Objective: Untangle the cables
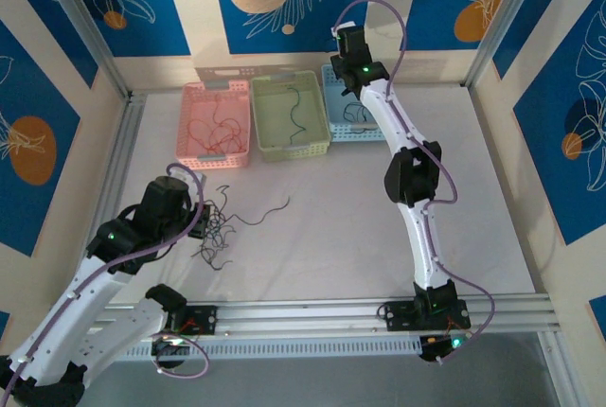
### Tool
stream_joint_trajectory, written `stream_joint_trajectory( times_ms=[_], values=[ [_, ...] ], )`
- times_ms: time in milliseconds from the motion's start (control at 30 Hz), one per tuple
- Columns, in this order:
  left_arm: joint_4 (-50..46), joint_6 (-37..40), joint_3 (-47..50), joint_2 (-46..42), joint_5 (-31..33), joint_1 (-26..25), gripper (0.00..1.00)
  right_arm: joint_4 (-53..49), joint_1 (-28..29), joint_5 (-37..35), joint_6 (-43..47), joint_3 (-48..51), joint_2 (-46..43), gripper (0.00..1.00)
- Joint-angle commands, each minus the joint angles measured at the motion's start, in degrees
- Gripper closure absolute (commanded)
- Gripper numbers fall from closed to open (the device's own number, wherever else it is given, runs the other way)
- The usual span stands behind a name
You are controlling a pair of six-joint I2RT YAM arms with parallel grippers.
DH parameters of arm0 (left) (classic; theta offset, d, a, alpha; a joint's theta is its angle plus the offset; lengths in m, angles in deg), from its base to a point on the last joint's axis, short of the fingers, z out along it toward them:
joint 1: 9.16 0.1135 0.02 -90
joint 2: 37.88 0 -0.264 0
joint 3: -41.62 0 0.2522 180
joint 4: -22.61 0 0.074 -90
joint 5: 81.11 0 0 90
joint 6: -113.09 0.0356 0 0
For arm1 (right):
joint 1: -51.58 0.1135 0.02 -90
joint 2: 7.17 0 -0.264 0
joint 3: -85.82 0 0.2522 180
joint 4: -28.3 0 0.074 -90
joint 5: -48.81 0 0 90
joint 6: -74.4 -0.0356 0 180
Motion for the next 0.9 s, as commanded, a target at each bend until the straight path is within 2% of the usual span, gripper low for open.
stream_joint_trajectory(
  times_ms=[0,133,200,233,267,333,400,467,500,633,767,867],
  values=[
    [1.25,0.65,0.33,-0.18,-0.74,0.58,1.0,3.57,-0.66,-2.72,3.29,0.41,-1.92,1.0],
    [1.29,0.67,0.33,-0.11,-0.83,0.59,1.0,3.38,-0.88,6.04,6.01,1.26,-1.25,1.0],
    [1.25,0.65,0.33,-0.14,-0.83,0.54,1.0,-0.85,-1.08,14.65,6.05,-0.23,-1.09,1.0],
    [1.26,0.72,0.37,-0.13,-0.83,0.54,1.0,-3.26,-1.18,21.03,5.28,0.31,-2.15,1.0],
    [1.33,0.73,0.33,-0.12,-0.83,0.53,1.0,-2.66,-0.96,24.5,4.75,2.79,-3.95,1.0],
    [1.33,0.7,0.37,-0.01,-1.0,0.57,1.0,3.0,0.46,21.82,6.86,9.55,-7.59,1.0],
    [1.34,0.71,0.38,0.04,-1.09,0.6,1.0,8.59,2.05,14.35,12.28,13.79,-9.35,1.0],
    [1.34,0.66,0.42,0.03,-1.1,0.58,1.0,10.71,2.99,7.34,16.86,13.89,-9.19,1.0],
    [1.38,0.72,0.42,0.08,-1.17,0.58,1.0,10.33,3.12,6.26,17.89,13.63,-9.39,1.0],
    [1.43,0.82,0.42,0.29,-1.45,0.58,1.0,12.07,3.97,8.92,20.34,19.09,-14.68,1.0],
    [1.42,0.7,0.44,0.05,-1.28,0.57,1.0,26.49,5.26,9.2,34.36,31.65,-19.71,1.0],
    [1.42,0.7,0.47,0.23,-1.35,0.55,1.0,31.82,5.04,8.21,40.46,34.76,-19.55,1.0]
  ],
)
